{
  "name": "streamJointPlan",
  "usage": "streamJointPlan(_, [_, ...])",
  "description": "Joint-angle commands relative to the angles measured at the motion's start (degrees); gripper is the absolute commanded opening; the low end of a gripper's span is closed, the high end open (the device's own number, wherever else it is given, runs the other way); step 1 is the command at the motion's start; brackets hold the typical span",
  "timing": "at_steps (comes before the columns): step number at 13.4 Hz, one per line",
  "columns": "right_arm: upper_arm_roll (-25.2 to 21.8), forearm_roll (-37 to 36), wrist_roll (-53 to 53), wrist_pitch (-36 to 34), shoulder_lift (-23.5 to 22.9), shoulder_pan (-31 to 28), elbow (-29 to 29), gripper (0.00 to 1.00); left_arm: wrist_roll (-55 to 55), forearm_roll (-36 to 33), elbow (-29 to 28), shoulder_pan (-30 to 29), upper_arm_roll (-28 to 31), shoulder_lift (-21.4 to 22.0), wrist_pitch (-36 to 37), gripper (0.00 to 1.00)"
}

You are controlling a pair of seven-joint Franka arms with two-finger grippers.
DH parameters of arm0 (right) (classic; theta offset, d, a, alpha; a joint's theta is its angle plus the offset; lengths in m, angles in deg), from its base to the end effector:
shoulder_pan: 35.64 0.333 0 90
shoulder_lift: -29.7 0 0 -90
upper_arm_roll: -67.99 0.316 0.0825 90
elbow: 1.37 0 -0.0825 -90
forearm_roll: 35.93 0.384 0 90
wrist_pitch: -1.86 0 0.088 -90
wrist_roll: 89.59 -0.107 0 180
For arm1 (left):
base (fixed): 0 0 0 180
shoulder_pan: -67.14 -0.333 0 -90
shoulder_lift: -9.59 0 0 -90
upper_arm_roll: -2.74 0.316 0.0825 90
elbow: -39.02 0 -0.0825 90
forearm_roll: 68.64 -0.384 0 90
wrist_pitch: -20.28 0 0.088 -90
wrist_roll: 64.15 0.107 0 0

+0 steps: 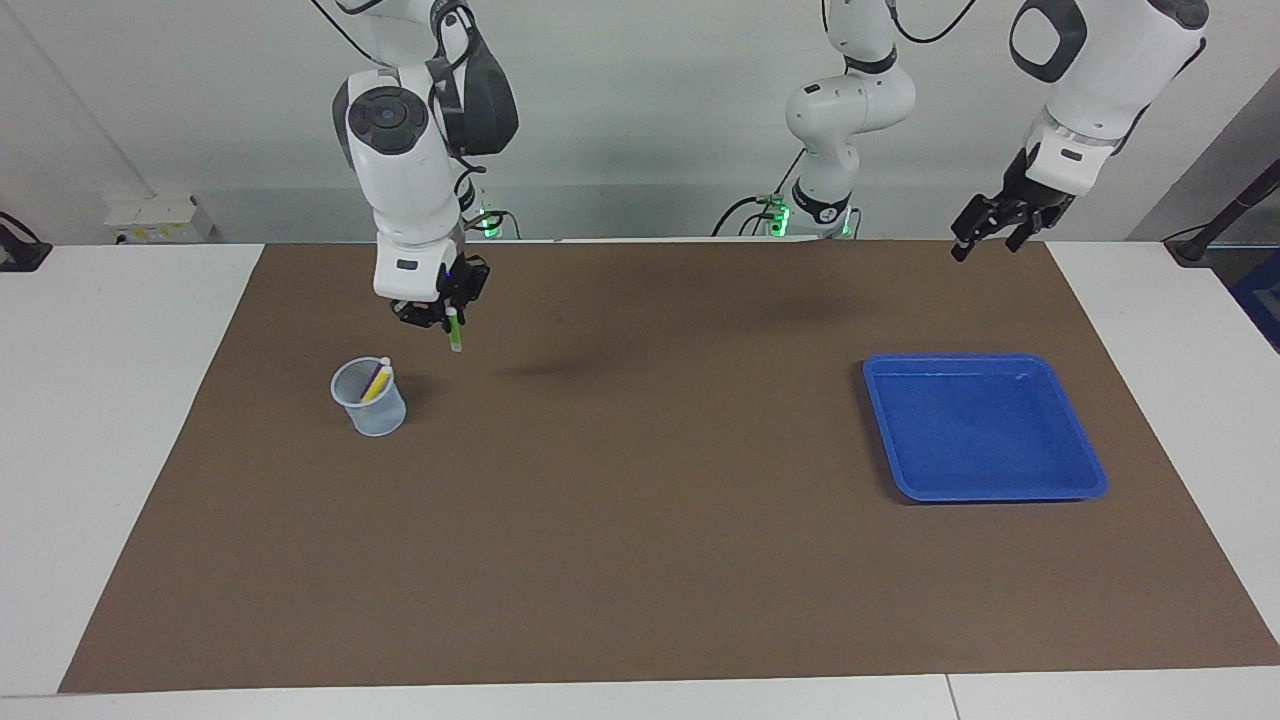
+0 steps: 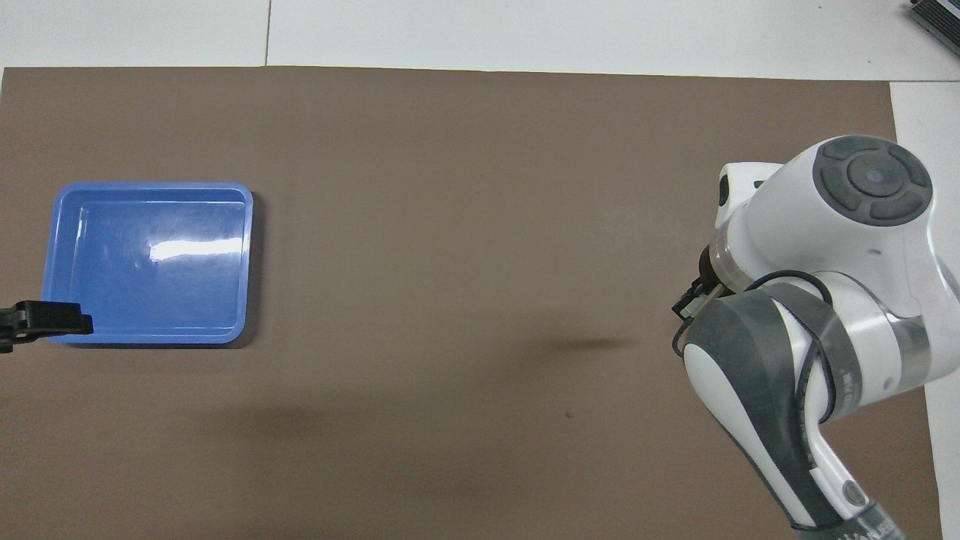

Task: Transfer and insert pens with both arms
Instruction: 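Move the green pen to the clear cup with the right gripper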

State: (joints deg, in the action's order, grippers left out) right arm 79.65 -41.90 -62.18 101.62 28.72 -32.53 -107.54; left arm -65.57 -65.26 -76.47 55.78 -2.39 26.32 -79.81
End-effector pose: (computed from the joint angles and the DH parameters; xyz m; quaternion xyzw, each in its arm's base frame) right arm 0.5370 0.1312 0.4963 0.9255 0.3700 -0.0692 0.0416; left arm 0.4692 0.0414 0.5769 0.9971 0.0733 0.0118 0.0157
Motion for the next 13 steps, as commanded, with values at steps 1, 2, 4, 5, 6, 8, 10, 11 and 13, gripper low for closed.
streamJointPlan(1, [0.8,-5.8,8.2,-0.3,0.9,-0.9,-0.3,0.0,1.1,-2.1,8.2,-0.4,-0.4,-5.1,3.0,1.0])
streamJointPlan(2, [0.8,-7.8,12.2,0.6,0.9,-0.9,-0.5,0.0,1.1,-2.1,9.4,-0.4,-0.4,-5.9,3.1,1.0])
streamJointPlan(4, [0.8,-9.5,19.1,3.3,0.8,-2.9,-1.3,0.0,1.1,-4.0,10.5,0.5,-0.5,-6.6,2.5,1.0])
streamJointPlan(5, [0.8,-10.4,22.7,5.2,0.8,-4.0,-1.8,0.0,1.1,-4.3,10.8,0.6,-0.6,-6.8,2.4,1.0])
streamJointPlan(6, [0.8,-10.7,25.2,7.0,0.9,-5.0,-2.7,0.0,1.1,-4.4,11.2,0.6,-0.7,-7.1,2.3,1.0])
streamJointPlan(8, [0.8,-10.6,26.4,9.6,1.2,-7.9,-5.3,0.0,1.1,-4.5,12.5,0.7,-0.8,-7.5,2.4,1.0])
streamJointPlan(10, [0.9,-10.0,27.9,12.5,1.7,-10.1,-7.3,0.0,1.1,-4.4,13.3,1.1,-0.6,-8.2,2.7,1.0])
streamJointPlan(11, [0.8,-9.9,27.7,12.6,1.7,-10.1,-7.4,0.02,1.1,-4.4,13.3,2.6,-0.2,-8.3,2.9,1.0])
streamJointPlan(13, [0.8,-9.2,26.5,12.6,1.7,-10.3,-8.5,0.06,1.0,-4.5,14.1,4.7,1.7,-9.3,3.2,1.0])
